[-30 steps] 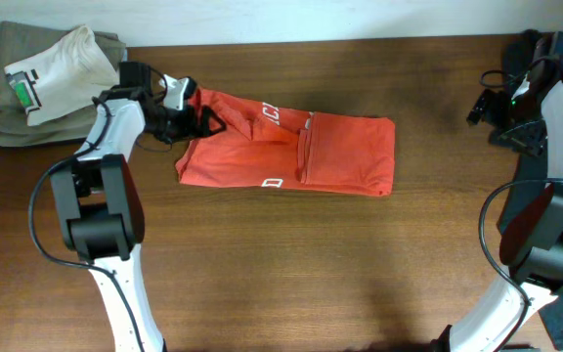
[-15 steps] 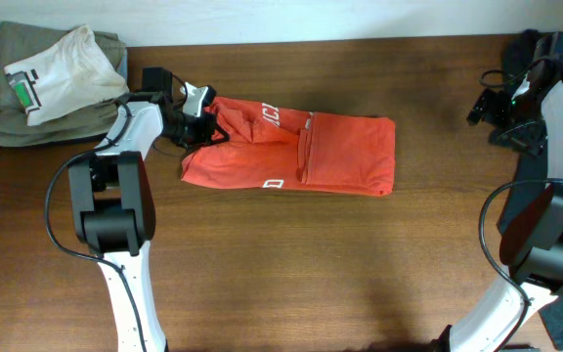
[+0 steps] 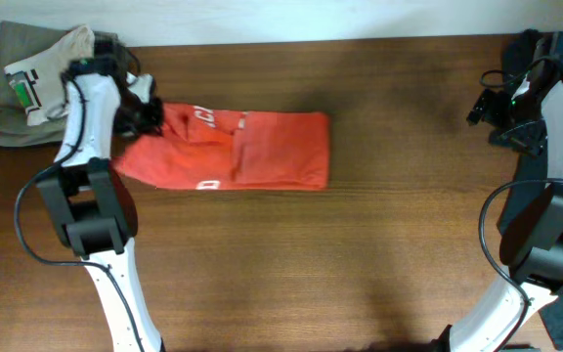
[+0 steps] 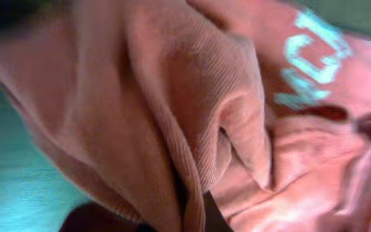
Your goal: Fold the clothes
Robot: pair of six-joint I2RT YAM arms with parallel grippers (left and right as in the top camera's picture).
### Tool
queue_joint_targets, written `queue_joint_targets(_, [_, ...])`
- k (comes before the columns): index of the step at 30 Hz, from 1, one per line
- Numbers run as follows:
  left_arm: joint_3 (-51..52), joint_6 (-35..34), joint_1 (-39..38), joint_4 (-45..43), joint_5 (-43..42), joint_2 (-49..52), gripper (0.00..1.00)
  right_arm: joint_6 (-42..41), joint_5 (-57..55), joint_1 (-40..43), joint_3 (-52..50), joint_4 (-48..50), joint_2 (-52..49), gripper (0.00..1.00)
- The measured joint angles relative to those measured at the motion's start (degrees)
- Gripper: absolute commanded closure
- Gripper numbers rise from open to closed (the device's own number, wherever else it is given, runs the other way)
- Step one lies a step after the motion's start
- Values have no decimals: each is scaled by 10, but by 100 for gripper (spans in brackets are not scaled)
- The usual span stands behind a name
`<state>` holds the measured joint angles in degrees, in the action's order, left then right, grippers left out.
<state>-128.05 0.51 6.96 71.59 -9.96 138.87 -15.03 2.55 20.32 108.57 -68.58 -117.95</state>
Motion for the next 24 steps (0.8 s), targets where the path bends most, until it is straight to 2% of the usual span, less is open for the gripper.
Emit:
queue_joint_targets(3, [-73, -6, -8, 63, 20, 1, 99, 0, 0, 0, 0, 0, 0, 1])
queue_joint_targets(7, [-130, -6, -47, 104, 21, 1, 99, 0, 0, 0, 0, 0, 0, 1])
queue_joint_targets(19, [-136, -20, -216, 102, 8, 1, 96, 0, 0, 0, 0, 0, 0, 1])
queue_joint_targets(21, [-135, -30, -239, 89, 7, 1, 92, 0, 0, 0, 0, 0, 0, 1])
queue_joint_targets(23, [-130, -39, -255, 75, 7, 1, 79, 0, 0, 0, 0, 0, 0, 1])
queue_joint_targets(24, [-123, -46, -264, 63, 6, 1, 77, 0, 0, 0, 0, 0, 0, 1])
